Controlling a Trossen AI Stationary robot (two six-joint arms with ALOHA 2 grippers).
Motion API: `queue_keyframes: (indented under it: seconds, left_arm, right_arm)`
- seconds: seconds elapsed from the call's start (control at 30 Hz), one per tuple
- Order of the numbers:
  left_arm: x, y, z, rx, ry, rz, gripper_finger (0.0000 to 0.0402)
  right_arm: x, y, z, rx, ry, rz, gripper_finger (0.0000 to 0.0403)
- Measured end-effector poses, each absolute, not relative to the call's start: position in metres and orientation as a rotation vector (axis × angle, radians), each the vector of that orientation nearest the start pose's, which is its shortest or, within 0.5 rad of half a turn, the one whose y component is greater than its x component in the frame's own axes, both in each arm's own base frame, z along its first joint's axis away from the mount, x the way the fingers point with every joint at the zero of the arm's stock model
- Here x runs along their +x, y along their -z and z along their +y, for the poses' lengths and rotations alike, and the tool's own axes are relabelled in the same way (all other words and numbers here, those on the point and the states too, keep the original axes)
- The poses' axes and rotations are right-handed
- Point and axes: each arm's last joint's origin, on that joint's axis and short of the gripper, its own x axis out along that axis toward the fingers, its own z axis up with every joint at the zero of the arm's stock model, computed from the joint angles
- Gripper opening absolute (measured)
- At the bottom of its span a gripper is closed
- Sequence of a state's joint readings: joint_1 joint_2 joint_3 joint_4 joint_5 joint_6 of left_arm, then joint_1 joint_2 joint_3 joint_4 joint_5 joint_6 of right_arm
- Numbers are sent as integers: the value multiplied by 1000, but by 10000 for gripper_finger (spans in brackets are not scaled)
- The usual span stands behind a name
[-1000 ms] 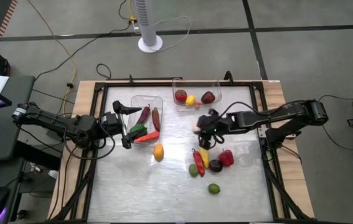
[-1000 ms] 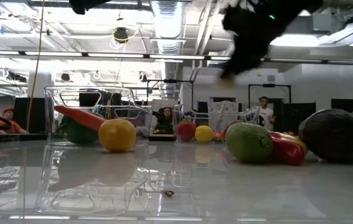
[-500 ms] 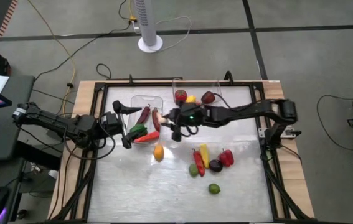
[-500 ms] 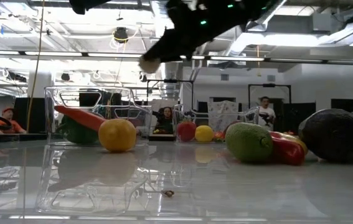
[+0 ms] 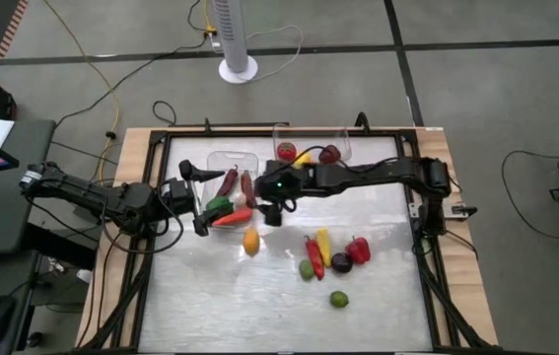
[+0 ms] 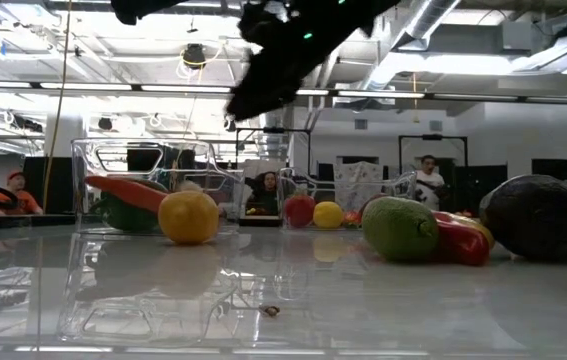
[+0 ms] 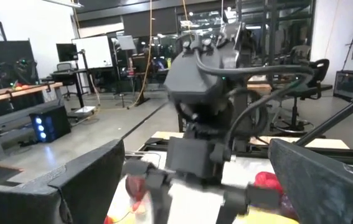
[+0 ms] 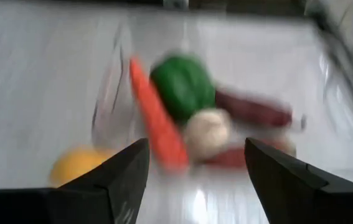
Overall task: Sort produce into baskets
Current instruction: Put the purple pomegranate into the left transparent bin
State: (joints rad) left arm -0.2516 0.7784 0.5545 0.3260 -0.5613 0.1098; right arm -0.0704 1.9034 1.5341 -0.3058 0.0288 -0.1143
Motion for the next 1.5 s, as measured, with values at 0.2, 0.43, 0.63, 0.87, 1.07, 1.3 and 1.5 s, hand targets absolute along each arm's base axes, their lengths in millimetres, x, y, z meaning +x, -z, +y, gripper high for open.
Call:
queue_keyframes:
  seconds: [0.2, 0.43, 0.63, 0.87, 1.07, 1.3, 1.5]
  left_arm:
    - [174, -302, -29, 62, -313, -78, 387]
    - [174, -303, -29, 31, -307, -86, 387]
    - [174, -303, -29, 29, -307, -85, 387]
    - [174, -302, -29, 41, -310, -80, 387]
    - [174, -302, -29, 41, -313, -79, 387]
    - [174, -302, -29, 41, -313, -81, 387]
    - [174, -302, -29, 44, -313, -73, 387]
  right_arm:
    - [385, -251, 2, -47, 80, 886, 291]
    - [326, -216, 43, -6, 168, 951, 292]
    - [295, -211, 64, 61, 153, 978, 292]
    - [271, -222, 97, 79, 68, 1017, 292]
    - [257, -208, 127, -14, 28, 1107, 292]
    - [255, -193, 133, -35, 101, 1161, 292]
    - [250, -170, 140, -114, 197, 1140, 292]
